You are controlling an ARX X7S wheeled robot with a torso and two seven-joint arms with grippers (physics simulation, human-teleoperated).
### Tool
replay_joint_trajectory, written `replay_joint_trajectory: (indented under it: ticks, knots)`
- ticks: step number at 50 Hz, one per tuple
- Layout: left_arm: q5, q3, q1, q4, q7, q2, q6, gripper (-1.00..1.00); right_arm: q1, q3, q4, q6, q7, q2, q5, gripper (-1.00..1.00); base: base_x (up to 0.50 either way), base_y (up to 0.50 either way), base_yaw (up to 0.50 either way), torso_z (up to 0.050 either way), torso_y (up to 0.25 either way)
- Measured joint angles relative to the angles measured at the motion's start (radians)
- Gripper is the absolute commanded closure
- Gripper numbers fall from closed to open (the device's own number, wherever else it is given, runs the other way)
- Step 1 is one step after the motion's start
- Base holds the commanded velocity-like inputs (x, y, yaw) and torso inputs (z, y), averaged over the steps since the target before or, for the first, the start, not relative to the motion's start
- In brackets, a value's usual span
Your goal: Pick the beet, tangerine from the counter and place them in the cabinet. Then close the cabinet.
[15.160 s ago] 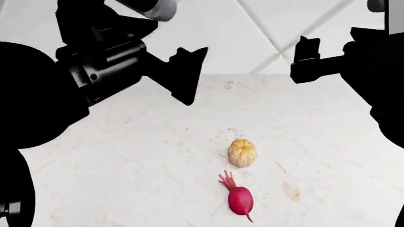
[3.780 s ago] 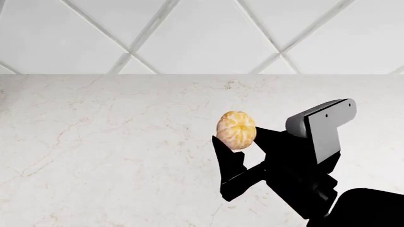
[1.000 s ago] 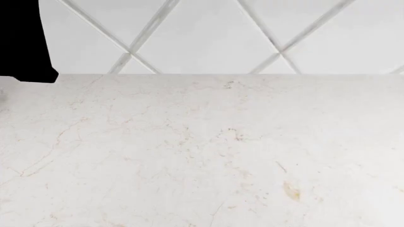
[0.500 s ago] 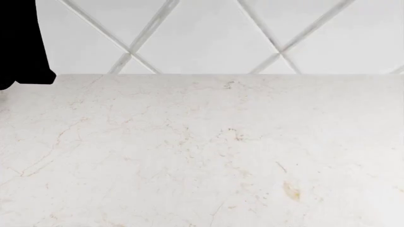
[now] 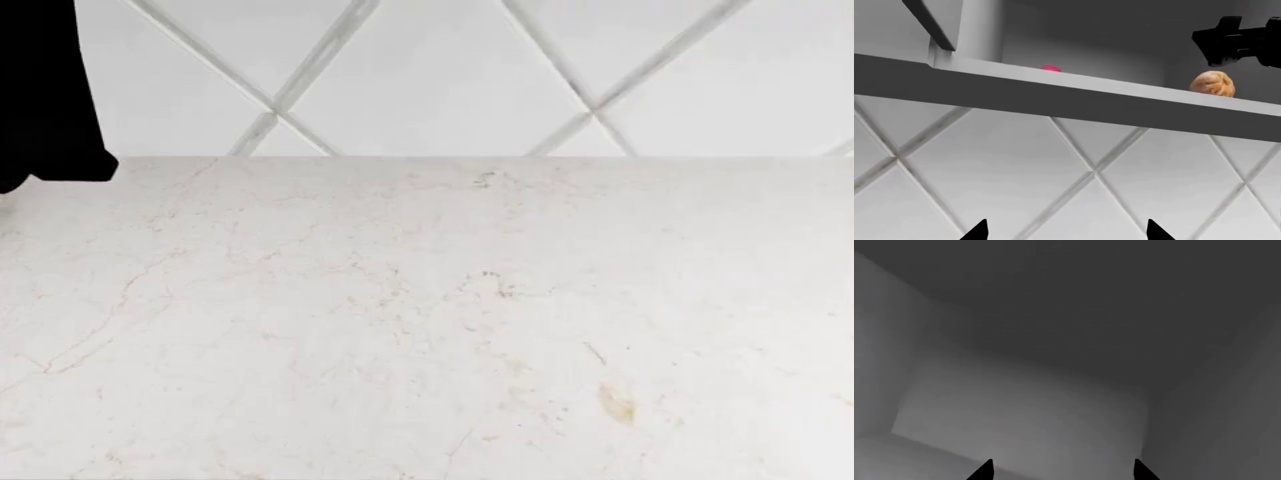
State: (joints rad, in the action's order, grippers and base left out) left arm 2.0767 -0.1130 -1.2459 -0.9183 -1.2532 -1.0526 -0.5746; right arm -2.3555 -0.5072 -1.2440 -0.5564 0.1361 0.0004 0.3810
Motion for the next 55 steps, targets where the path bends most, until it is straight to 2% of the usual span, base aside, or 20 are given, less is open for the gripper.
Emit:
replay_joint_trajectory:
  ticks: [25,41,46,55]
  knots:
    - [0.012,0.001,-0.015,-0.009,-0.01,-0.001,0.003,-1.0,-0.001,0.072,0.247,-0.108,0.086,0.0,-0.041,-1.0,0.0,0.0,0.0,0.0,0.0]
    - [0.029,0.031,-0.002,-0.026,-0.01,-0.022,0.016,-1.0,0.0,0.105,0.455,-0.216,0.046,0.0,-0.059,-1.0,0.0,0.0,0.0,0.0,0.0]
    - [0.039,0.028,-0.014,-0.032,-0.018,-0.021,0.018,-1.0,0.027,0.122,0.602,-0.293,0.002,0.014,-0.049,-1.0,0.0,0.0,0.0,0.0,0.0]
    - [0.054,0.015,-0.037,-0.041,-0.034,-0.013,0.018,-1.0,0.141,0.151,0.993,-0.474,-0.102,0.057,-0.006,-1.0,0.0,0.0,0.0,0.0,0.0]
